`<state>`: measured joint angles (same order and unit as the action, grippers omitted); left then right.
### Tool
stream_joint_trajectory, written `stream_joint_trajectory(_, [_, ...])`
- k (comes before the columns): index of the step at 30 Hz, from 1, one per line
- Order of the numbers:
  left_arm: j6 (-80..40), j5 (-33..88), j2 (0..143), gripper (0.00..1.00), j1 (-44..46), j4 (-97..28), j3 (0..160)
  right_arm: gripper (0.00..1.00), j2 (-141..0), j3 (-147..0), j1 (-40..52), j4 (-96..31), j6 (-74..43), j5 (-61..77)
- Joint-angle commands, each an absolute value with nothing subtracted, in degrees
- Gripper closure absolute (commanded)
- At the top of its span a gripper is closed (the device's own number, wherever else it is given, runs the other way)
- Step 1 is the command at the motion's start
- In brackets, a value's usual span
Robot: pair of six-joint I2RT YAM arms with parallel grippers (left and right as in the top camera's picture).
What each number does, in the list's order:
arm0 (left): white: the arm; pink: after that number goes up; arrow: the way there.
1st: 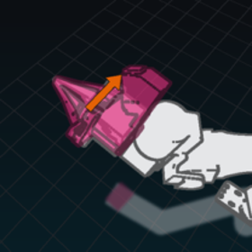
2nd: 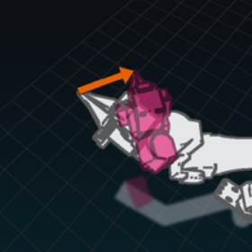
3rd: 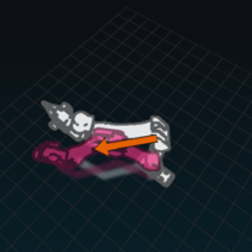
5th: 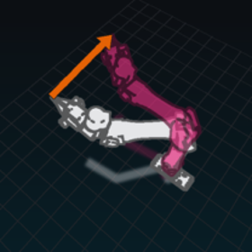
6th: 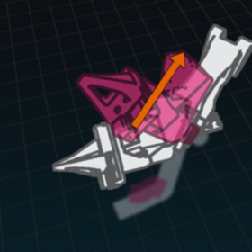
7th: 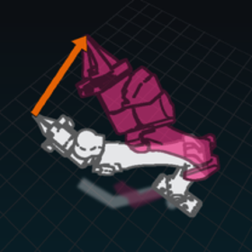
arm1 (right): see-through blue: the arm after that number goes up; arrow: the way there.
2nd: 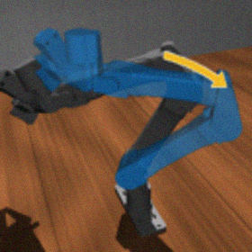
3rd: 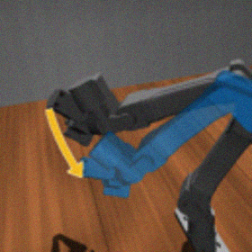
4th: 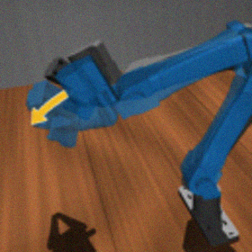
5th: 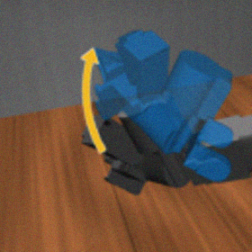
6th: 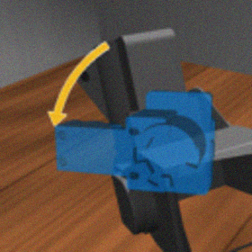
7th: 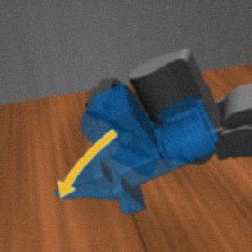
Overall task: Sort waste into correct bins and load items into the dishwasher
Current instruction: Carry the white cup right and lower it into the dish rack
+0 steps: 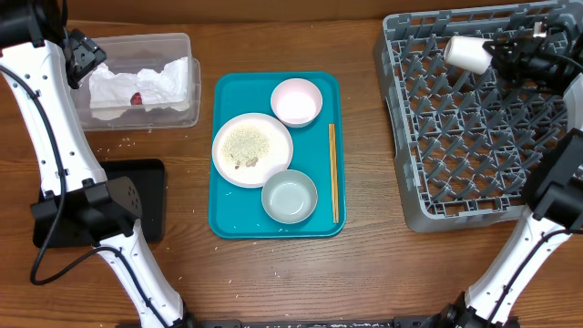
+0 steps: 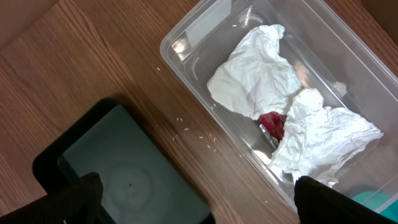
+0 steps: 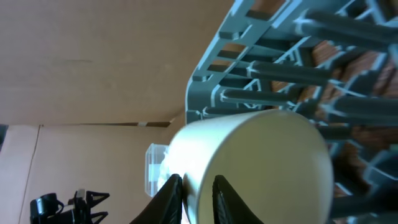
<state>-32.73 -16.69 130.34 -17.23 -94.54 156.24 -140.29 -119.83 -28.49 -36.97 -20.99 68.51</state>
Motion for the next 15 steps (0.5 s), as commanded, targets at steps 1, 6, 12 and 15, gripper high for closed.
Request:
stream_joint_trajectory(1, [-33.4,-16.9,130.0,0.00,-16.8,-94.5,156.0,0.81,-140.9,-120.1,-30.6,-37.9,-21.1,66.4])
stream_joint_trajectory(6, [-33.4,-16.9,130.0,0.00,-16.8,-94.5,156.0,0.84,-138.1,-120.1,-32.9,-41.7,-21.0,60.0])
stream_joint_trajectory(12, [-33.4,-16.9,130.0,0.00,-16.8,-94.5,156.0,0.75,-132.3,-120.1,-34.2,-46.9,-19.3,51.0])
stream_joint_trajectory(15, [-33.4,-16.9,130.0,0.00,-16.8,-94.5,156.0,0.73,-128.6,-120.1,-33.9,-48.4,-19.3,46.6])
